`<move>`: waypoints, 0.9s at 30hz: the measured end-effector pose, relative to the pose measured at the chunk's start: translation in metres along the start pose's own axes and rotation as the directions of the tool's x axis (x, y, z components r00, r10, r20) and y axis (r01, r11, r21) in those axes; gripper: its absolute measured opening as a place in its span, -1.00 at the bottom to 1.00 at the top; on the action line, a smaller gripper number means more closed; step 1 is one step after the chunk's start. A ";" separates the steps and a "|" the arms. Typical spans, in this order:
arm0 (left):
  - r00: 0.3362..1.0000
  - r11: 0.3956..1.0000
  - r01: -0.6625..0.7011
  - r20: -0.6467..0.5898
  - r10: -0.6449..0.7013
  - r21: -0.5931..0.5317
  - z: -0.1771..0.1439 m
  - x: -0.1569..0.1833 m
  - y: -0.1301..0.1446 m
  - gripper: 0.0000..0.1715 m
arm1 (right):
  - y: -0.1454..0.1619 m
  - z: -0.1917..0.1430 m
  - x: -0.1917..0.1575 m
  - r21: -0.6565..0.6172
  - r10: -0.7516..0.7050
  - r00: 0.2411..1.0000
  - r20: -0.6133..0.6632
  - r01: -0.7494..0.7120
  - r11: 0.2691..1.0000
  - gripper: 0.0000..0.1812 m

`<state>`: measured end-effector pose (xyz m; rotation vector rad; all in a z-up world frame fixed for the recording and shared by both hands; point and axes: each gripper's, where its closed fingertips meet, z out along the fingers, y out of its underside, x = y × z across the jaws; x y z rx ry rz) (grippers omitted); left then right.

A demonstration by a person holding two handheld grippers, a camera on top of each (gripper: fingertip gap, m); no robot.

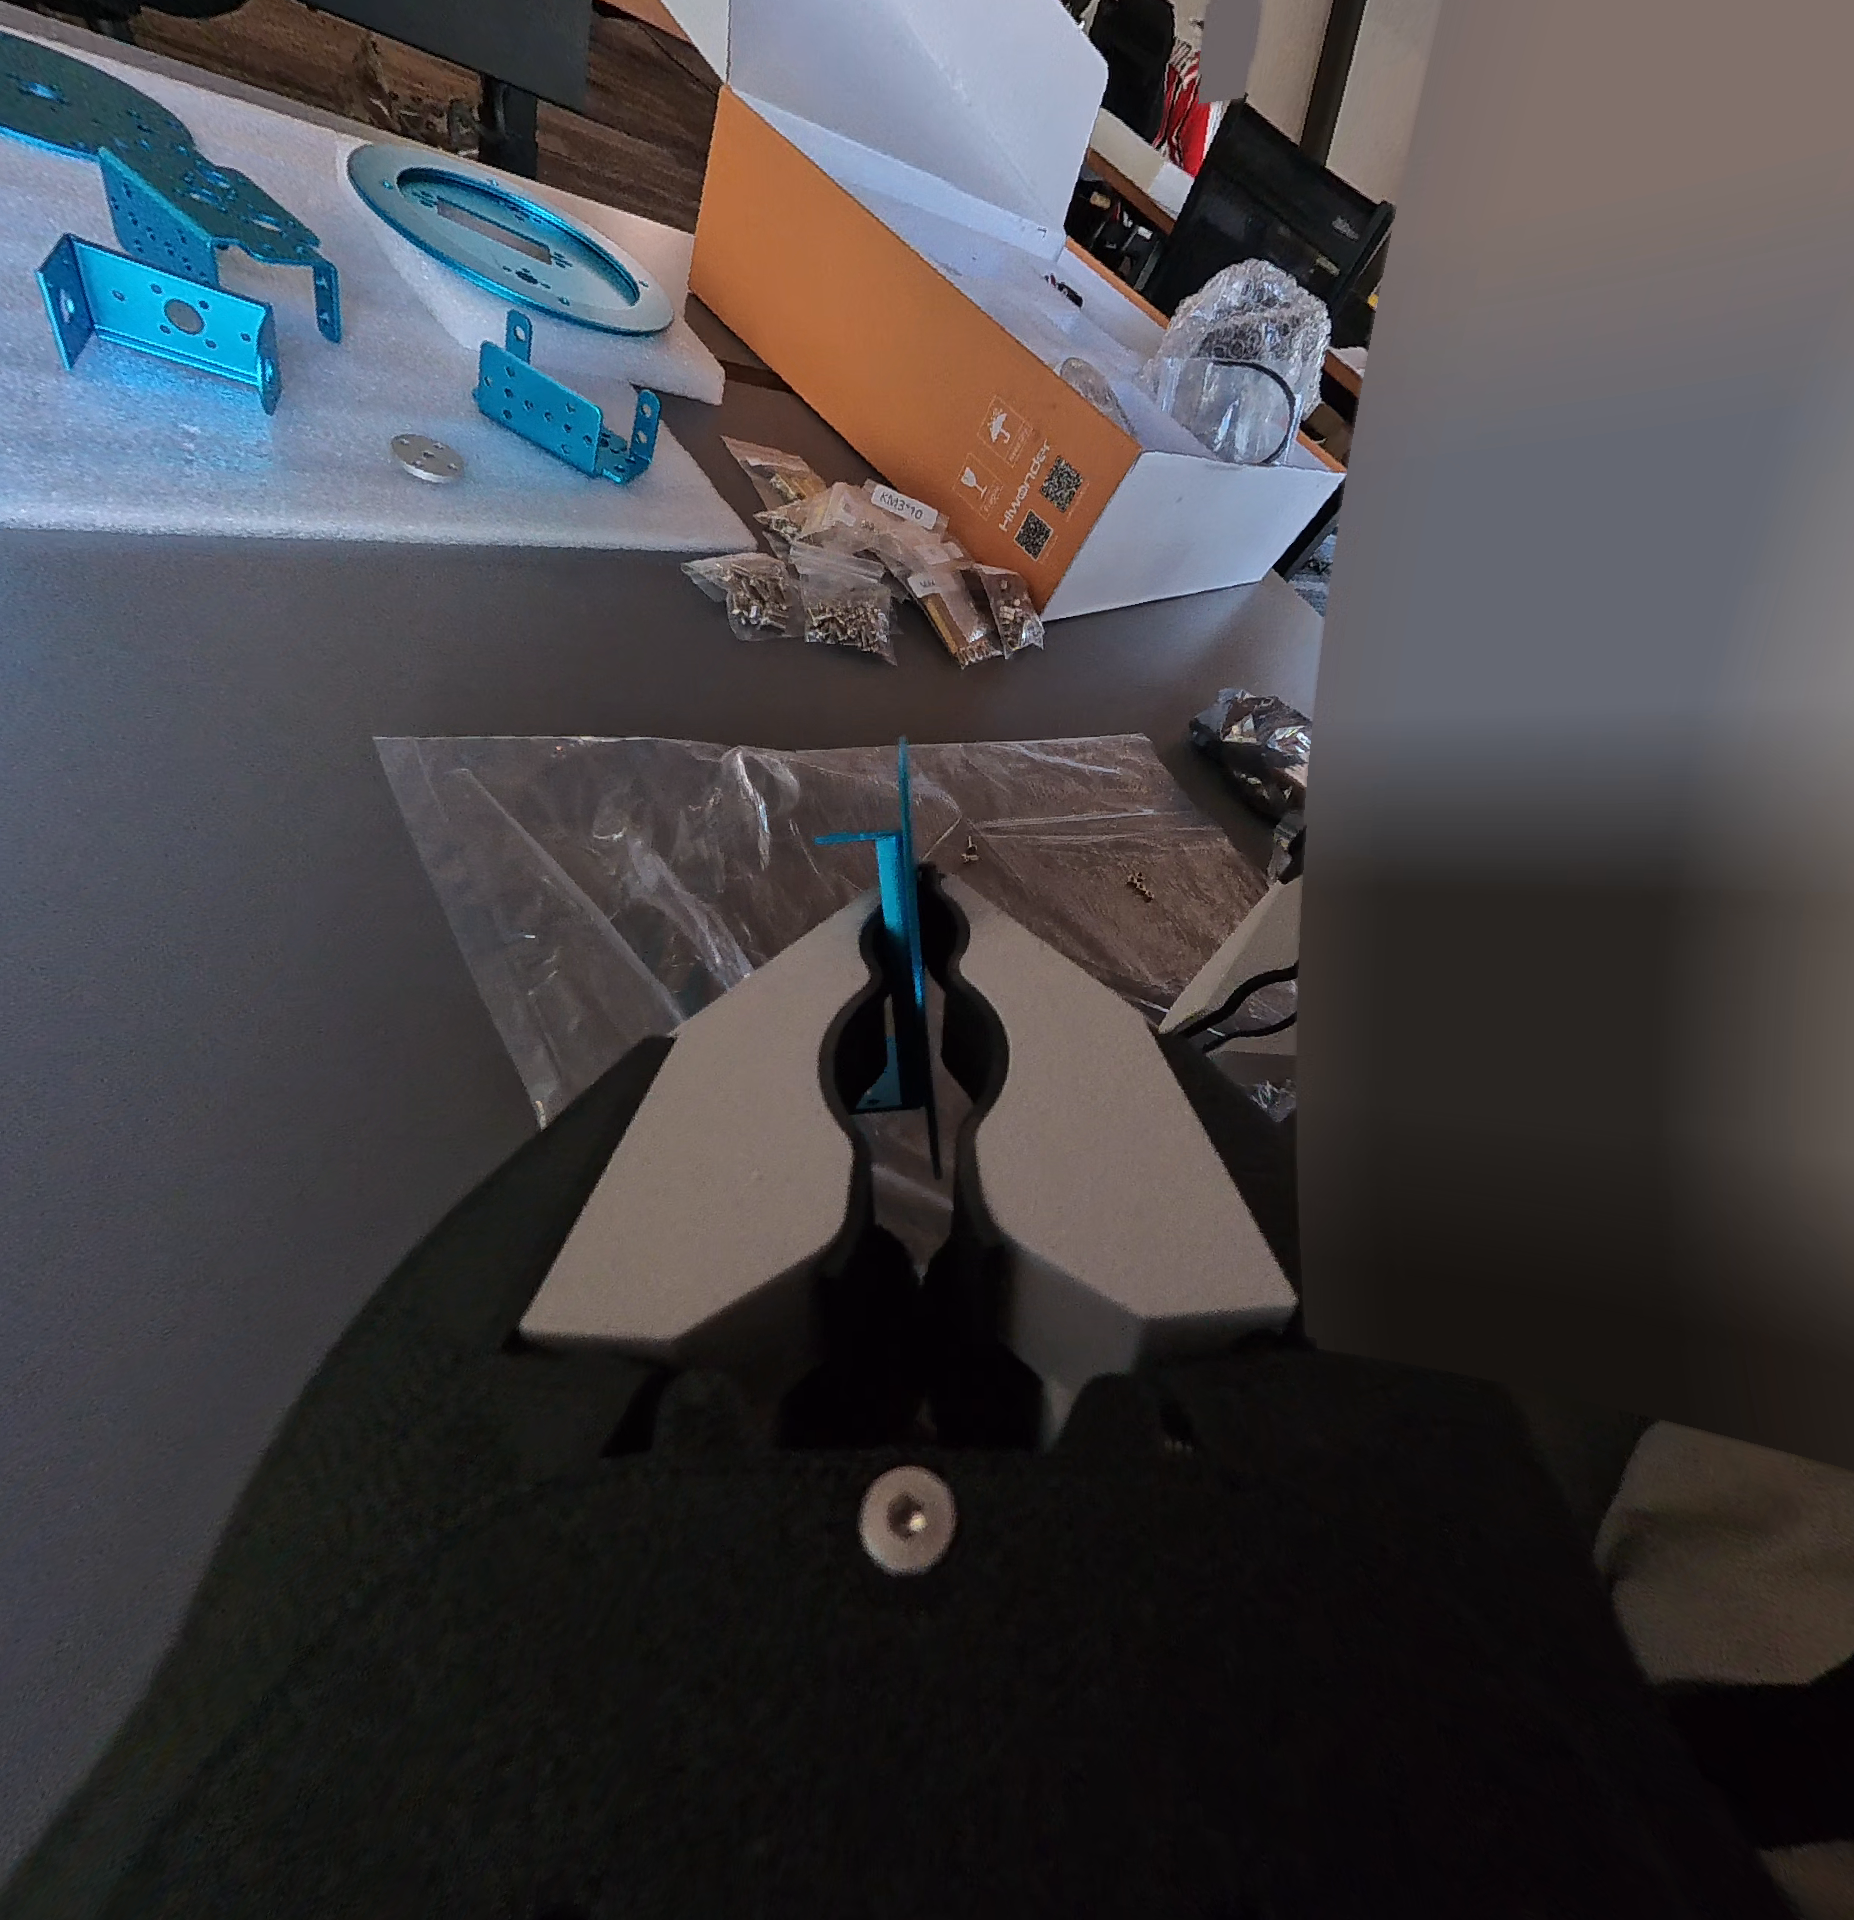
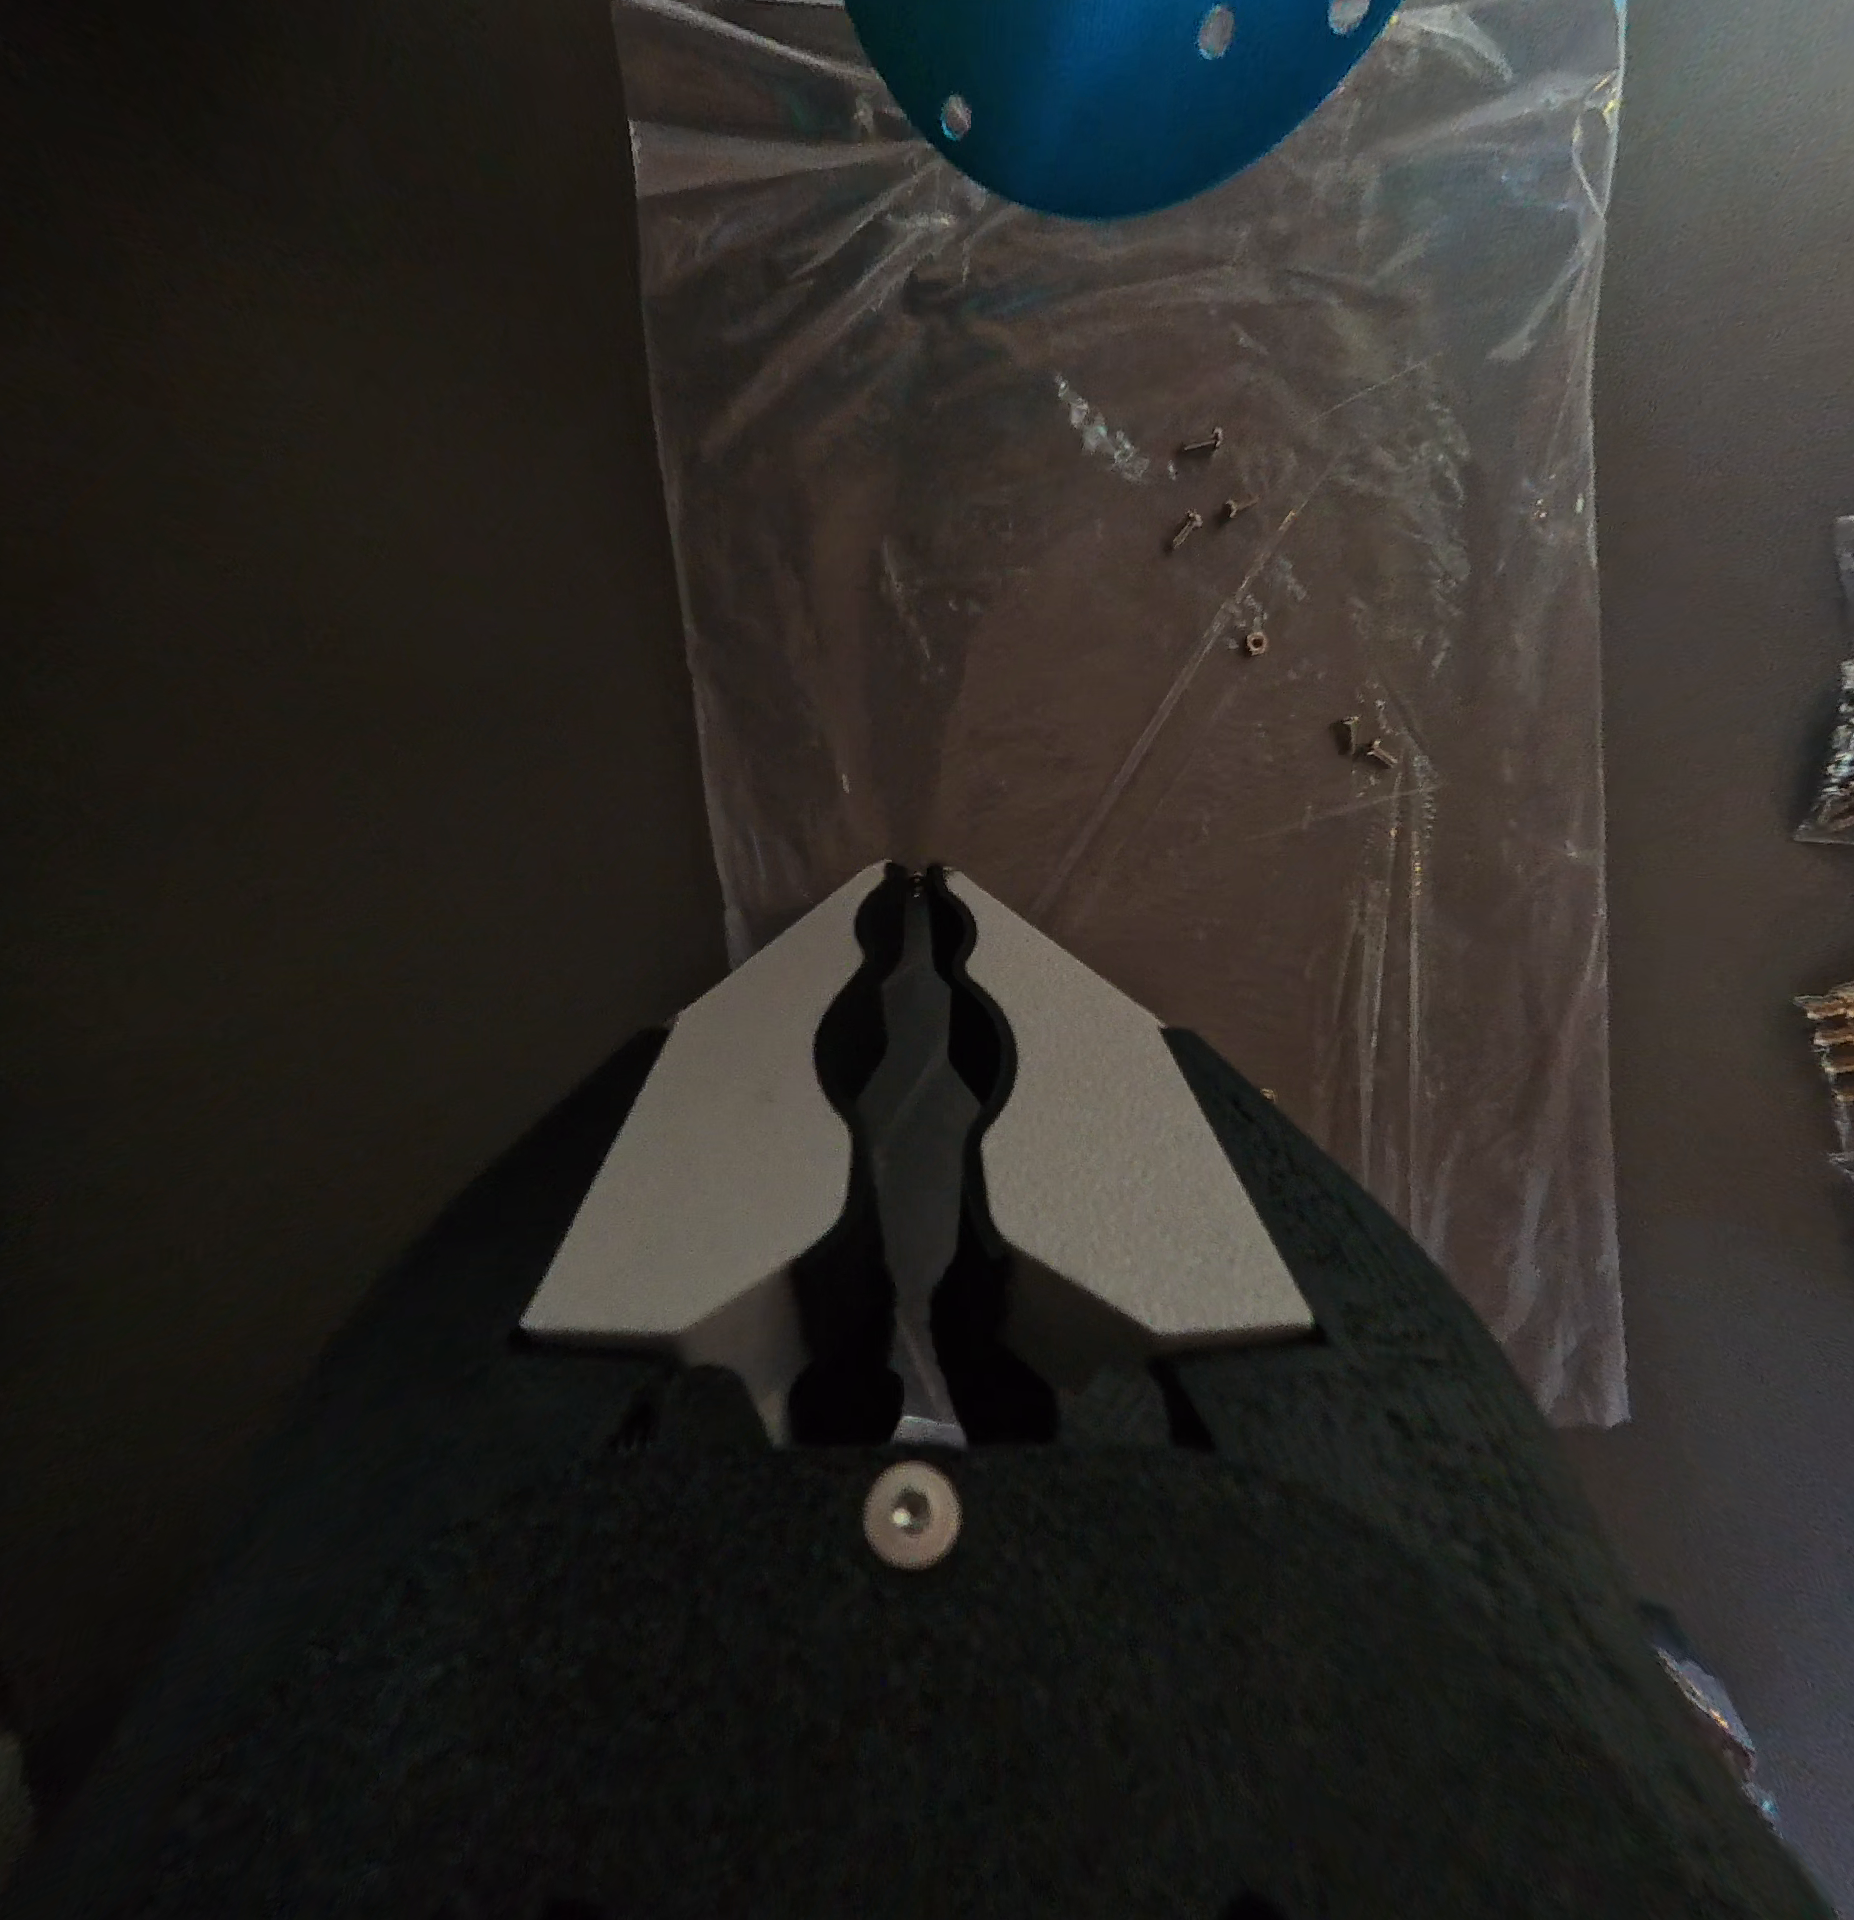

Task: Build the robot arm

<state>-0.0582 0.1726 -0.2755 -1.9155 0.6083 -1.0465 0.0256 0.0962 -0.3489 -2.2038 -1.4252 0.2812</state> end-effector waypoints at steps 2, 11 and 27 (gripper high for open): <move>1.000 1.000 0.015 -0.014 -0.015 0.001 0.000 0.001 0.000 -0.99 | -0.001 0.000 0.000 0.013 -0.013 1.000 -0.019 0.013 1.000 -0.97; 0.978 0.985 0.172 -0.121 -0.173 -0.019 0.001 0.007 0.002 -0.99 | -0.015 -0.007 0.006 0.112 -0.001 0.998 -0.059 0.007 0.994 -0.97; 0.904 0.942 0.319 -0.265 -0.335 -0.103 0.003 0.022 0.009 -0.99 | -0.124 -0.023 0.029 0.429 -0.093 0.974 -0.204 0.175 0.886 -0.98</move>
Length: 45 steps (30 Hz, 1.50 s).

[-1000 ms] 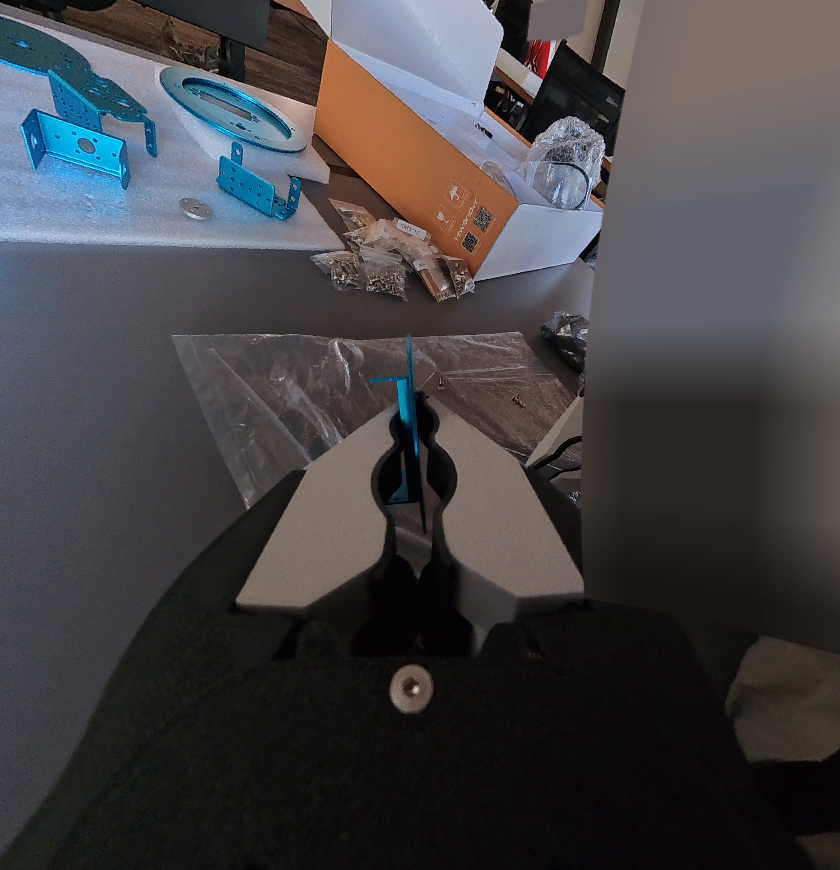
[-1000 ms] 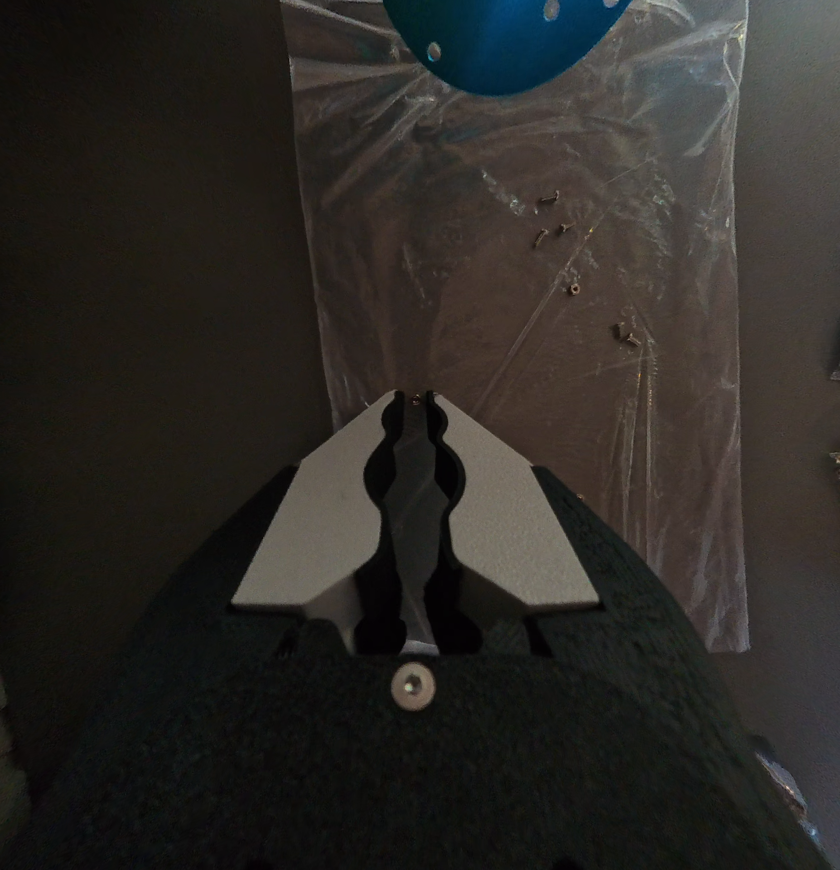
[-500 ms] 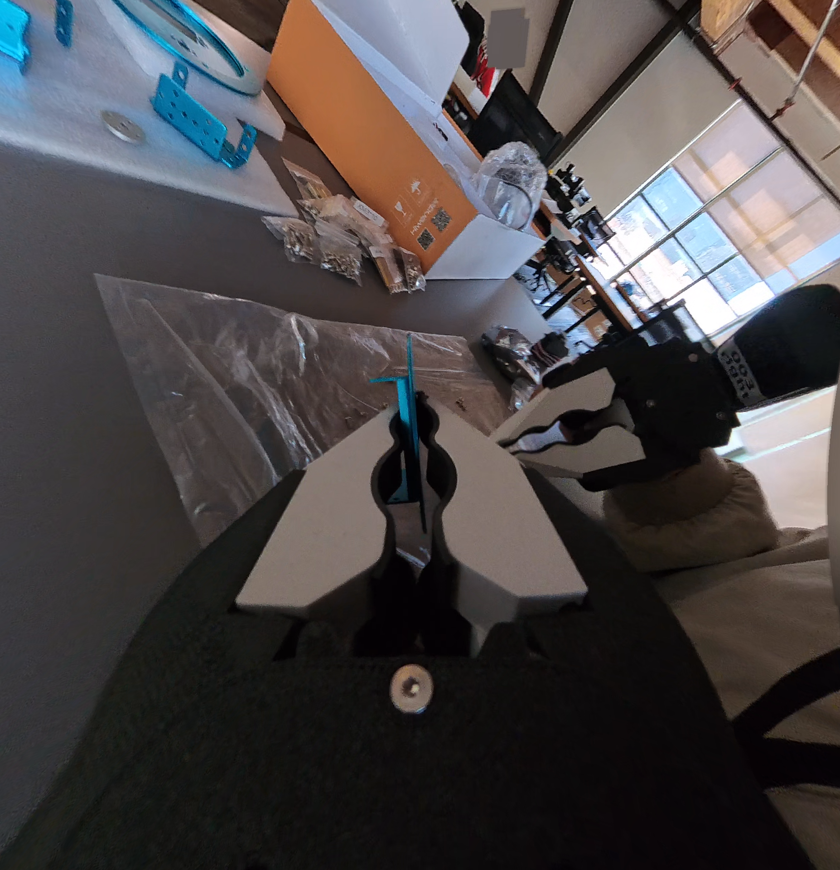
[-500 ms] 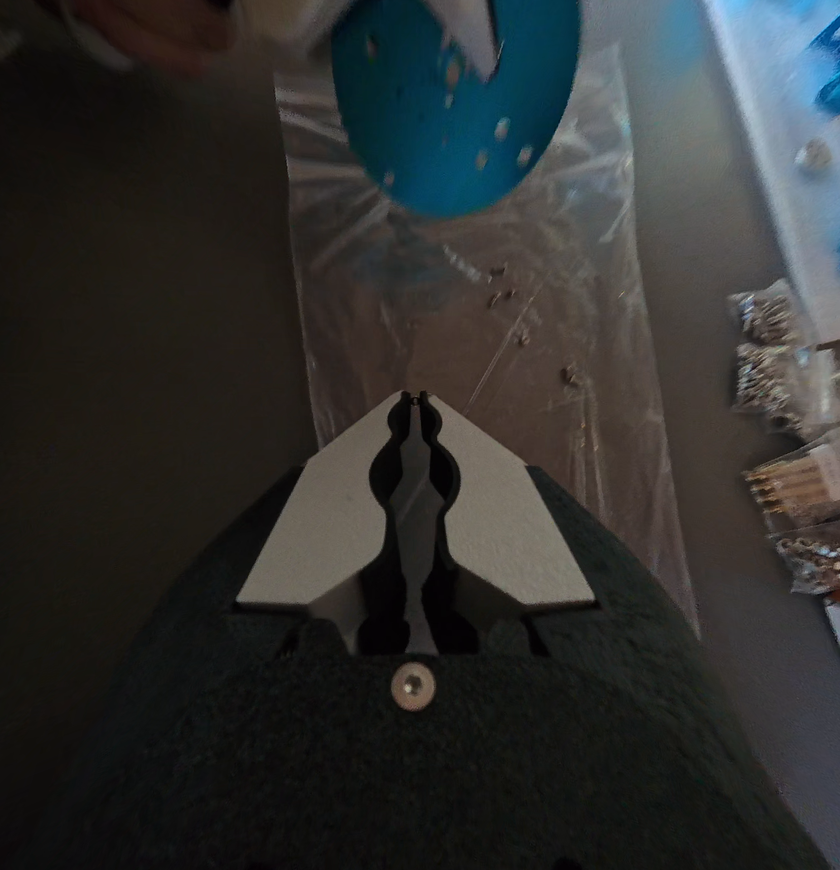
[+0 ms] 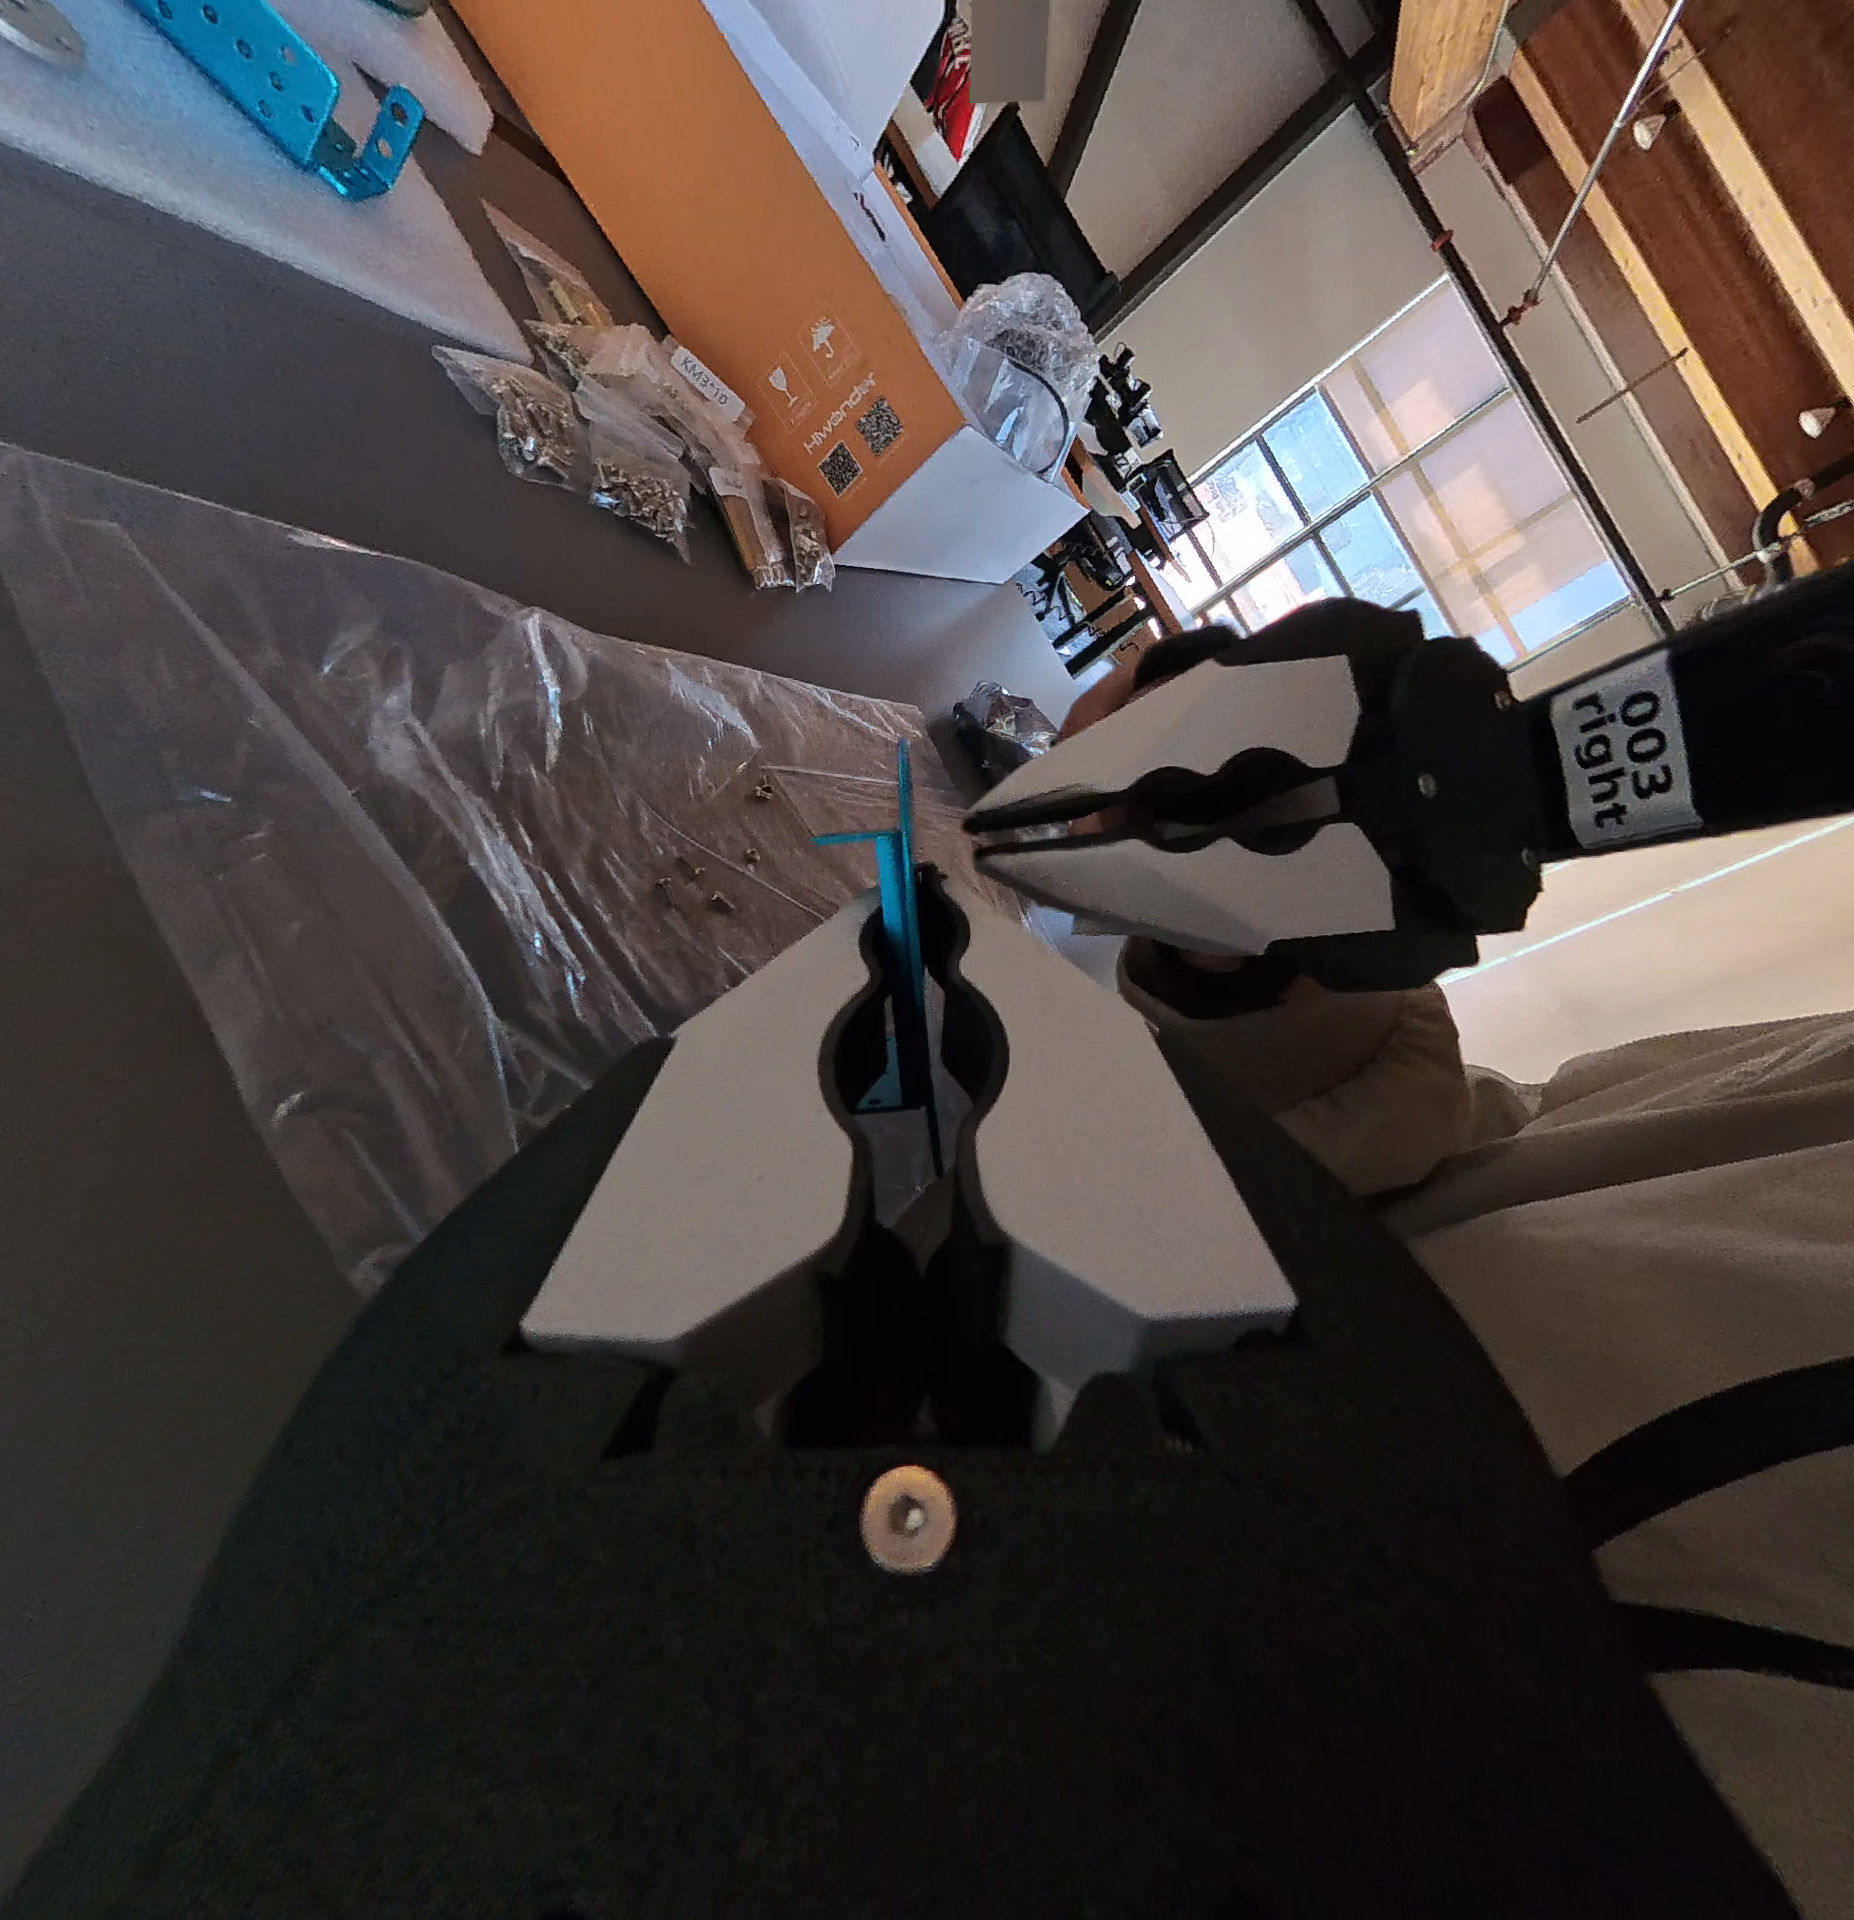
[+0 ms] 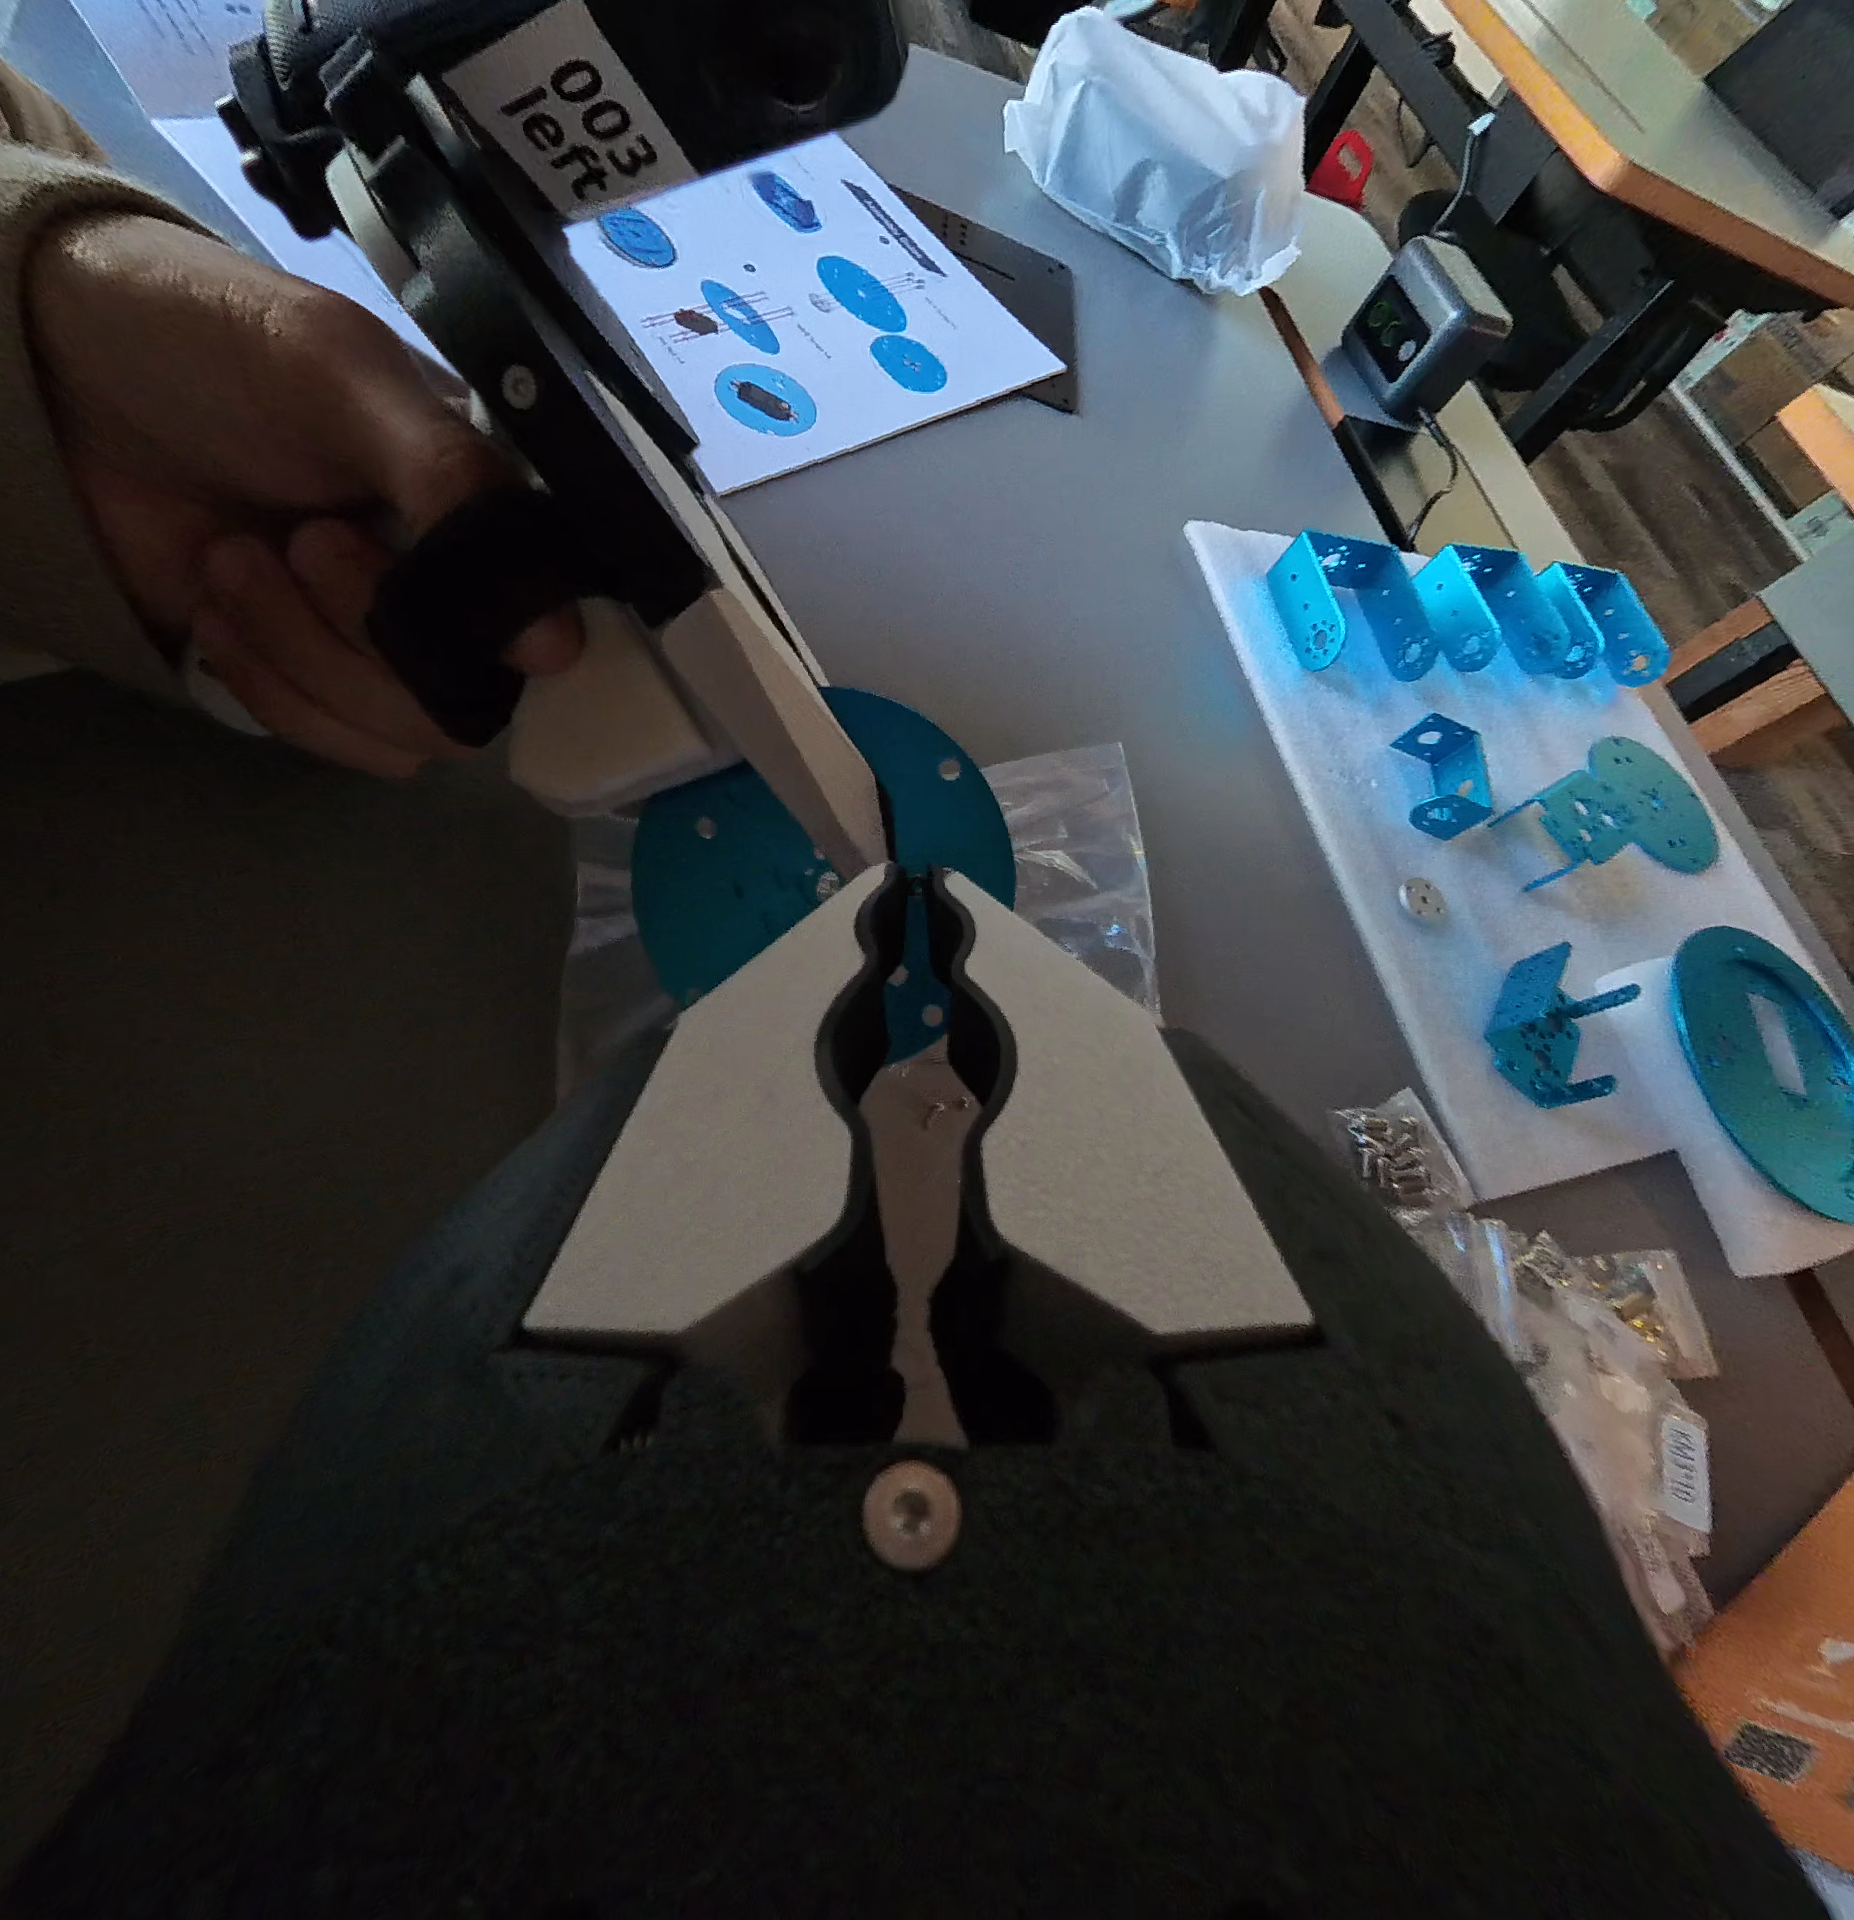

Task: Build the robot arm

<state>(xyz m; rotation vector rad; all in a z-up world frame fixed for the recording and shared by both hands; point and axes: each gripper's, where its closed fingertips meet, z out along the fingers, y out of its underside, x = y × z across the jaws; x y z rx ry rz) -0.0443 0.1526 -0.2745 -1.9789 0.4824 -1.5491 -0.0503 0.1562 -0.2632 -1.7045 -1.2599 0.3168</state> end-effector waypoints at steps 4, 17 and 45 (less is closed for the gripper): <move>1.000 1.000 0.005 -0.028 -0.005 -0.002 -0.001 0.004 0.000 -0.99 | 0.004 0.001 -0.004 -0.020 0.020 0.997 0.073 -0.019 1.000 -0.98; 0.986 0.996 0.092 -0.139 -0.092 -0.004 -0.003 0.014 -0.002 -0.99 | -0.006 -0.004 -0.008 -0.017 0.117 0.947 0.300 -0.117 0.993 -0.98; 0.965 0.965 -0.260 0.028 0.259 0.035 -0.003 0.020 -0.008 -0.99 | 0.114 -0.025 -0.017 -0.368 0.281 0.941 0.187 -0.198 0.908 -0.85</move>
